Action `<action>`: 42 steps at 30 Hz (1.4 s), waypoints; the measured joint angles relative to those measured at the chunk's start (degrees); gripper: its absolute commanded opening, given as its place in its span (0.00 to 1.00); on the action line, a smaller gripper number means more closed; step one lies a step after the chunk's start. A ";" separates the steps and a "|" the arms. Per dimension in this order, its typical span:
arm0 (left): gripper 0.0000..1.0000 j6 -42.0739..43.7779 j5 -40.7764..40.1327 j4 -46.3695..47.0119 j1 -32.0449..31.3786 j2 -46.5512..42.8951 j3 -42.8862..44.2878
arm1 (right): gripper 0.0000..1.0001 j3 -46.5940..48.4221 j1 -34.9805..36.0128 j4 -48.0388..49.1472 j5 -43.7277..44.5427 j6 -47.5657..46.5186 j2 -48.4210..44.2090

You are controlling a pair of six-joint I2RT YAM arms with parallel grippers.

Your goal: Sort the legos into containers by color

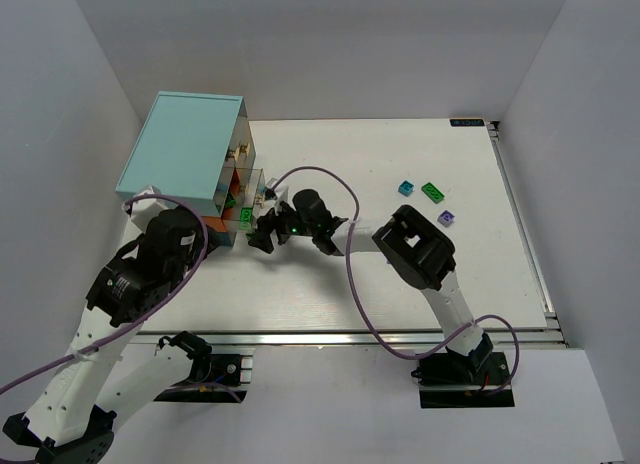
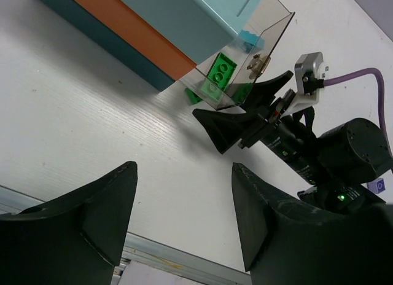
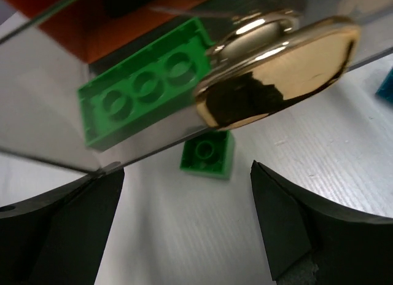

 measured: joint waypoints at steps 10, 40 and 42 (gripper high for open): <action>0.74 0.04 -0.76 -0.46 0.00 0.42 1.88 | 0.89 2.58 1.86 2.64 7.04 1.64 4.81; 0.76 0.02 -1.42 0.26 0.00 2.91 2.56 | 0.34 -9.84 3.41 14.47 15.82 -7.04 1.68; 0.76 0.02 -1.40 0.61 0.00 2.80 2.56 | 0.34 -11.41 3.34 15.65 15.23 -7.91 1.07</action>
